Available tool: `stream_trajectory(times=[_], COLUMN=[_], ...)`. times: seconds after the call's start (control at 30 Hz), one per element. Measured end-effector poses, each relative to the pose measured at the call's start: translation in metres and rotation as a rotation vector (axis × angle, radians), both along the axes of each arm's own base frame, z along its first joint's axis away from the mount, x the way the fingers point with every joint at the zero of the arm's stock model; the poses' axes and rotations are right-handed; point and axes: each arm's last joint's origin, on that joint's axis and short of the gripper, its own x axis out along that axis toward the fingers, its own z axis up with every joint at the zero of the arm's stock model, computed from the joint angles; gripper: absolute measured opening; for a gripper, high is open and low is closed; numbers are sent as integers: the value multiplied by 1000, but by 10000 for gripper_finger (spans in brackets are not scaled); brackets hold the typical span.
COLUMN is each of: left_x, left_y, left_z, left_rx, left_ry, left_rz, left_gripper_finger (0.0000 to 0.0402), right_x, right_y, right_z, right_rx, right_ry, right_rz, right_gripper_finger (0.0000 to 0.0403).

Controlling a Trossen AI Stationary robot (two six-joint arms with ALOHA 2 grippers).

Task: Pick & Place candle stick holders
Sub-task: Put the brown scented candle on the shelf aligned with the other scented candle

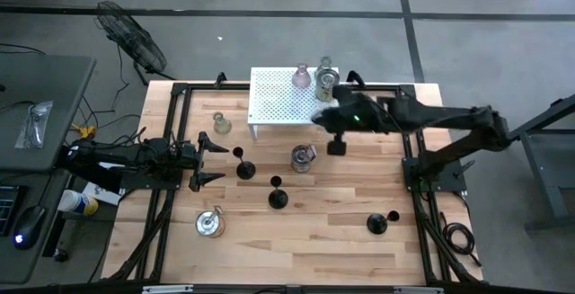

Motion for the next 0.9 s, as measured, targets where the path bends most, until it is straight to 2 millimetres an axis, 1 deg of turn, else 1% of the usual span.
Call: stream_trajectory(times=[0.13,0.3,0.63,0.73,0.9], left_x=[0,0,0,0,0], left_y=[0,0,0,0,0], left_z=[0,0,0,0,0], left_rx=[0,0,0,0,0], left_ry=[0,0,1,0,0], left_rz=[0,0,0,-1,-1], left_gripper_finger=[372,372,372,372,372], right_x=[-18,-40,-86,-98,-112], right_y=[14,23,25,25,25], right_z=[-14,-27,-51,-57,-69], right_rx=[26,75,132,178,279], right_ry=[-55,-114,-272,-311,-354], right_rz=[20,19,-3,-24,-62], right_gripper_finger=[3,3,3,3,3])
